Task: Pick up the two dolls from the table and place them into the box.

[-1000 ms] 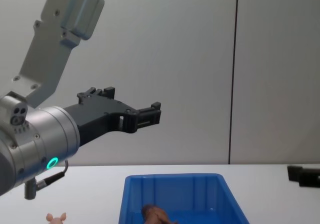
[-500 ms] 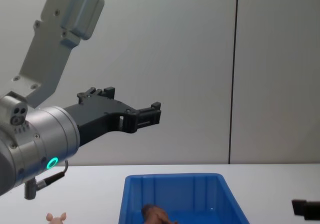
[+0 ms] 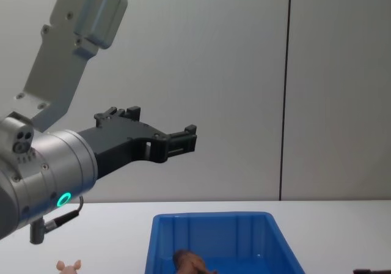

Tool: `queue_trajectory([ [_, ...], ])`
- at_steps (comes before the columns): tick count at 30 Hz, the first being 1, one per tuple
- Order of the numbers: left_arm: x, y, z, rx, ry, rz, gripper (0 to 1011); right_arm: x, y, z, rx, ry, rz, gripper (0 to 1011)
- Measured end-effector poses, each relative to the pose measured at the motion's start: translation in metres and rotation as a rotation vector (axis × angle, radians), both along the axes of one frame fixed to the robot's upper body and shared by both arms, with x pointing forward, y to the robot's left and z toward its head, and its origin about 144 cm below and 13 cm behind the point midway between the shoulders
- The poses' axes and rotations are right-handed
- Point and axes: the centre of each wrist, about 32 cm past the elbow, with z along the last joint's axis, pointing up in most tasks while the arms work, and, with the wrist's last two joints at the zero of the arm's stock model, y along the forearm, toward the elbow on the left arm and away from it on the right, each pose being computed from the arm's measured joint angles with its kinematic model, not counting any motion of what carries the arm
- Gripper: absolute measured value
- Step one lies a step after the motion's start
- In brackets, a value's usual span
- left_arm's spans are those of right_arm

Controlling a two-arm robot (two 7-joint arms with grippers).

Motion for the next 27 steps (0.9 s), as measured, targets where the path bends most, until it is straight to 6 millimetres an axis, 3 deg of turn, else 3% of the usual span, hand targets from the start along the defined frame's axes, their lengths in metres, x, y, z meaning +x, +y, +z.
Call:
queue_trajectory([
  [27, 0.000, 0.000, 0.000, 0.000, 0.000, 0.000, 1001, 0.043, 0.012, -0.019, -0.045, 0.086, 0.042, 1001],
])
